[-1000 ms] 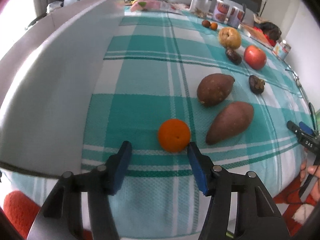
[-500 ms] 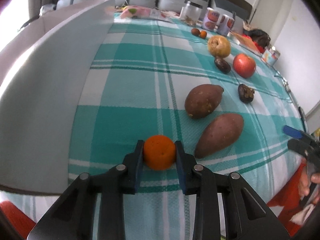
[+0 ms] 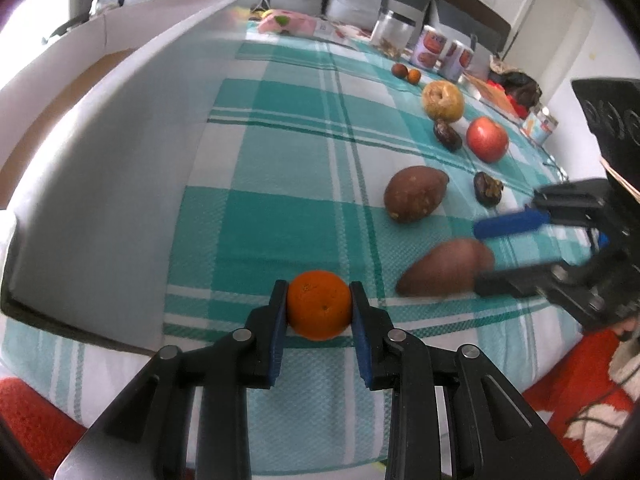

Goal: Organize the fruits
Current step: 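Lift the orange with the left tool while the right tool grasps a sweet potato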

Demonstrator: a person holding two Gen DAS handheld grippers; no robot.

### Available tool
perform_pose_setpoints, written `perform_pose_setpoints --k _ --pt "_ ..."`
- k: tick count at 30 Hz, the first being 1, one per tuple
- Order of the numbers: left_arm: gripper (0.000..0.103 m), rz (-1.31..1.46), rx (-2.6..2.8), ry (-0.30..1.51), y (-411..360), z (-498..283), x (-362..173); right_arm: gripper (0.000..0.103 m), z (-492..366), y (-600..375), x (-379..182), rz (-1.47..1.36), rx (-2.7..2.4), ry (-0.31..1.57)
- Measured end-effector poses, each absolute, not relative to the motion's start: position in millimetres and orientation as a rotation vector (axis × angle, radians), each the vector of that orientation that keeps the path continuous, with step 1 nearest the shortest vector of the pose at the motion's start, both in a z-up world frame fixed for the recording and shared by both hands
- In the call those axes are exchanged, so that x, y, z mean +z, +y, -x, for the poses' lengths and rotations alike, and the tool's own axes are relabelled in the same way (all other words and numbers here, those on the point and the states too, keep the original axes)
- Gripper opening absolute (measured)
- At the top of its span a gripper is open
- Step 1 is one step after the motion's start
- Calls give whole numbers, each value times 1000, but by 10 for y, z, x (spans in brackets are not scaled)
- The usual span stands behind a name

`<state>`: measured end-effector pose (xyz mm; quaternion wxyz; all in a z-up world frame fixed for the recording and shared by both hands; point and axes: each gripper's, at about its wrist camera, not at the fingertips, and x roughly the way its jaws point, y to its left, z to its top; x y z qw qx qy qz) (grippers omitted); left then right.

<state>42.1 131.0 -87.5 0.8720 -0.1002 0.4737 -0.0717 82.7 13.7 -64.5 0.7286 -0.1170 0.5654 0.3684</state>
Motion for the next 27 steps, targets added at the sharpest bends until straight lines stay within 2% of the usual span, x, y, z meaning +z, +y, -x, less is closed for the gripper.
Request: perform_pose_setpoints --k 4,8,9,11,12,18,23,27 --pt "30 196 -159 999 1254 -471 -910 53 -706 251 -578 323 838 1299" --pt "30 164 -162 994 1225 -412 -885 53 -763 490 -755 523 805 1320" --pt "30 165 -161 995 1236 -399 -881 52 -763 517 -804 559 809 1342" --pt "30 174 -158 996 1263 -386 -882 40 -719 525 -884 631 813 1362" --pt "30 178 -158 996 1269 -397 -883 40 -694 509 -907 655 811 1354" --pt "30 147 -170 1000 1180 -432 -907 43 -731 329 -912 526 748 1328" --pt "29 179 -208 995 1153 -333 -797 40 -792 244 -894 450 716 1326" --pt "29 224 -271 943 1137 -175 -486 40 -884 -211 -719 115 731 1352"
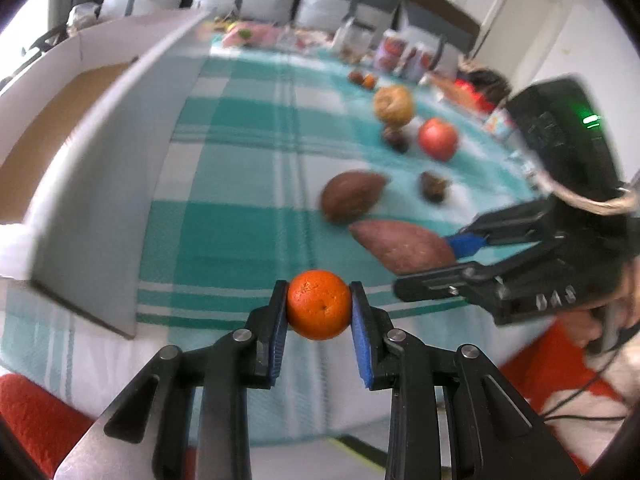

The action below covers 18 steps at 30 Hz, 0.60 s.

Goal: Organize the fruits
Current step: 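Lift the orange with the left tool while the right tool grasps a sweet potato, then drop the orange into the white box while the right tool drops the sweet potato in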

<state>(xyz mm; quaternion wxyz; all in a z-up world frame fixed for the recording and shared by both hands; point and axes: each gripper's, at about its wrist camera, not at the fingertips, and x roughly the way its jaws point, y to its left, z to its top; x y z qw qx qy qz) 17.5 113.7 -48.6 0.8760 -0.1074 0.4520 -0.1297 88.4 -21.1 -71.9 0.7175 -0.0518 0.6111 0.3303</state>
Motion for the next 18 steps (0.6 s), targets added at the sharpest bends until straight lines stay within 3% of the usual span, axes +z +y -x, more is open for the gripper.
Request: perform_pose_setpoints --k 6,11,18 --pt "29 369 -302 851 1416 -148 179 40 -863 -731 -472 -395 780 1326" --pt "29 340 -124 783 2064 -282 695 40 -938 -304 75 -526 895 1229" --pt "30 291 150 961 2888 -709 200 40 -1303 923 447 -534 996 1157"
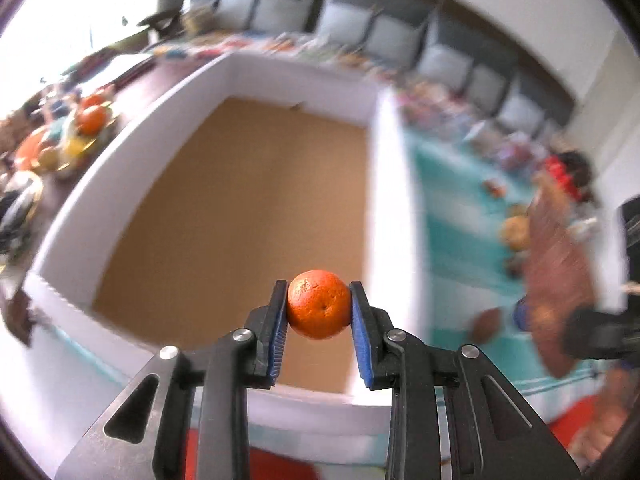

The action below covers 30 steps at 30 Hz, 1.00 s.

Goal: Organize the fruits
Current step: 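Drop the orange into the white box while the right tool drops the sweet potato in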

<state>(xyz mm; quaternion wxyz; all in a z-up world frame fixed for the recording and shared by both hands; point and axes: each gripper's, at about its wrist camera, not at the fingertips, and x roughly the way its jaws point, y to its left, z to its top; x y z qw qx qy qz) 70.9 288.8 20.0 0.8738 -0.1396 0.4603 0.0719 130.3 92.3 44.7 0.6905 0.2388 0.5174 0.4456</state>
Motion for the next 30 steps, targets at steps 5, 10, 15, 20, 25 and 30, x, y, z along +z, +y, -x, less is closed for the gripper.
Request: perform_pose_setpoints --k 5,10,15,20,25,30 --pt "46 293 231 1021 3031 -691 -66 41 -1454 1619 238 -383 899 1203" --pt "60 296 266 997 3032 -558 -8 63 -1578 1728 42 -366 812 1196" --pt "80 205 233 835 2661 -524 395 75 -1198 1192 187 -290 801 1076" --pt "84 118 134 749 2260 -814 456 87 -670 418 -14 11 608 958" --pt "82 17 195 907 2064 -1208 69 87 -360 -793 -587 164 255 979" --pt "83 -138 228 930 1881 -1224 43 87 -215 -1915 -801 76 -47 979"
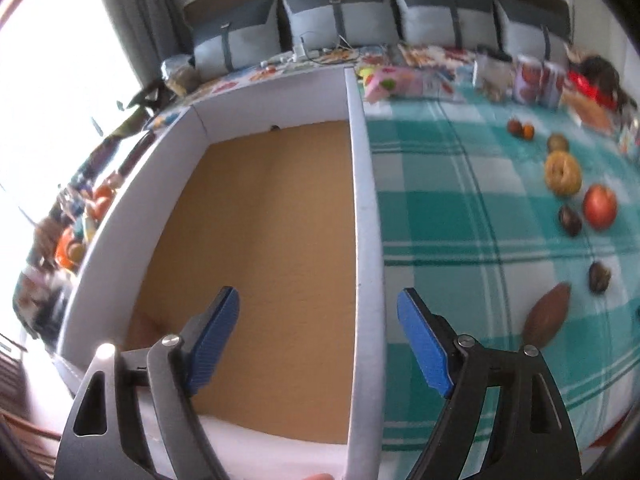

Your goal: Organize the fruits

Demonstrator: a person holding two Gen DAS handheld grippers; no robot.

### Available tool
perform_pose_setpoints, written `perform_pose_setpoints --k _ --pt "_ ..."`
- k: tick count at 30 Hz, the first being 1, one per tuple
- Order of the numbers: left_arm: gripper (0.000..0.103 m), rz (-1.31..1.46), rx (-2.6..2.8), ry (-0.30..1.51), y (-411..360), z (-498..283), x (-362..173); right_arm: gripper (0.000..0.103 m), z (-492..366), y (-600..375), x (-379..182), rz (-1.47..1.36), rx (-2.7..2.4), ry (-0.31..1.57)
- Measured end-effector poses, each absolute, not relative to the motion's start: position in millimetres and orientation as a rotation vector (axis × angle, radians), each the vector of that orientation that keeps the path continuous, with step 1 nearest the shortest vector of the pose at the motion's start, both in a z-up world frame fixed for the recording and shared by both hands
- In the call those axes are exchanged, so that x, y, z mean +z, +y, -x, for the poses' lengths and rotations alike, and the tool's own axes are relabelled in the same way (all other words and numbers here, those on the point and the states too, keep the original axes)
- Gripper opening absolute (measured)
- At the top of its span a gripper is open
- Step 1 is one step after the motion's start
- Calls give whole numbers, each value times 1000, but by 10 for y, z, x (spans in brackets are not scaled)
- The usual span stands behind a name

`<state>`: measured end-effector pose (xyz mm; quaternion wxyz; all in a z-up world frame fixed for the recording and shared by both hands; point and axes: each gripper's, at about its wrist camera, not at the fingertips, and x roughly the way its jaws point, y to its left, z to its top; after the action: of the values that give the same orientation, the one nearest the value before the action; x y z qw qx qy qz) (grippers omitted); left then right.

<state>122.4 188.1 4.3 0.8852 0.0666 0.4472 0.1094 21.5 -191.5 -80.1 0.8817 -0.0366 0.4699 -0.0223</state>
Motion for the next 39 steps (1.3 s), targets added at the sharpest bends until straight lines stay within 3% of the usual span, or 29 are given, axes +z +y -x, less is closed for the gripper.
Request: perform_pose_setpoints --k 7,13,16,19,29,39 --pt "85 -130 248 955 1942 -1059 -36 88 -352 -2402 -754 -38 -124 954" --pt "84 -53 271 644 1615 -545 461 93 -429 -2403 -953 -64 -136 971" --pt "93 -26 190 559 1262 -259 554 100 -425 -2340 -992 -33 -134 977" --pt "93 19 91 596 917 -140 382 103 -463 -2295 -1025 -21 -127 983" --pt "93 23 30 979 528 -355 -950 103 -478 -2300 -1036 -29 -124 982" --pt "97 -8 31 925 543 -302 -978 103 -477 -2309 -1036 -30 -124 982"
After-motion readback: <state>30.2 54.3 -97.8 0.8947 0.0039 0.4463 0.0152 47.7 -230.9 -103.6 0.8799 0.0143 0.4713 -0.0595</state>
